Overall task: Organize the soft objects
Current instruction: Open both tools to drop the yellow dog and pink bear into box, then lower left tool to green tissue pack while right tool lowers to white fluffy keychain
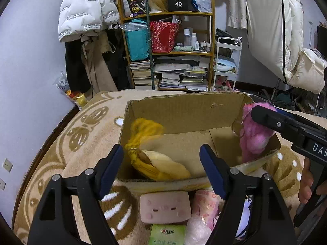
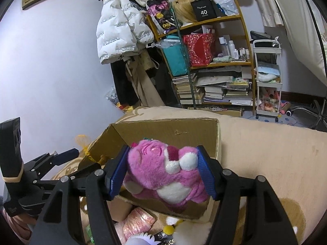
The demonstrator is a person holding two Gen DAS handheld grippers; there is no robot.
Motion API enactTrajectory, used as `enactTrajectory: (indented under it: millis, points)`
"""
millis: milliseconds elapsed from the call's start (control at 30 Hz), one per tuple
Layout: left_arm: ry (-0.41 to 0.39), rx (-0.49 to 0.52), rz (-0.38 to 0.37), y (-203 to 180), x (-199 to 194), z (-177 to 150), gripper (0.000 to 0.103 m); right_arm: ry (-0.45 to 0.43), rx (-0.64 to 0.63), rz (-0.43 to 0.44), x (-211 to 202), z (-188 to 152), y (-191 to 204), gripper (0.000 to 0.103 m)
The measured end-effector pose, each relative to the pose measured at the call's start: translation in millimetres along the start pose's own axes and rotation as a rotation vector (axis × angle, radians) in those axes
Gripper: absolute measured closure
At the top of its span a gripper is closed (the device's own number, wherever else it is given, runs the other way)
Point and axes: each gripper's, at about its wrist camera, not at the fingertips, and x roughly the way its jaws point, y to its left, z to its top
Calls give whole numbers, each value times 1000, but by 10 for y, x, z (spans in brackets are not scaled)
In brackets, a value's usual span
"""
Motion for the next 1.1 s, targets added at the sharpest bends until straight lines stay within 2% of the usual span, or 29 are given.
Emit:
enactTrajectory:
  millis: [133, 267, 333, 633, 767, 933, 1100]
  points:
    - [0, -2, 36, 25, -89, -29, 20, -9, 4, -3, -32, 5, 0, 26]
    - [6, -15, 40, 65, -207, -53, 16, -21, 2, -14, -125, 4, 12, 25]
    - [6, -25, 46, 86, -280, -70, 13, -22, 3, -23, -179, -3, 21, 18]
    - [39, -52, 59, 165, -536, -184, 6, -24, 6, -72, -422, -43, 53, 1]
    - [80, -58, 110, 197, -605, -258, 5, -12, 8, -84, -505, -84, 69, 0]
    - [109, -63, 110, 237, -675, -334, 5, 11, 7, -102, -583, -144, 84, 0]
    - [171, -77, 82, 222, -700, -407, 5, 37, 3, -128, -647, -199, 74, 0]
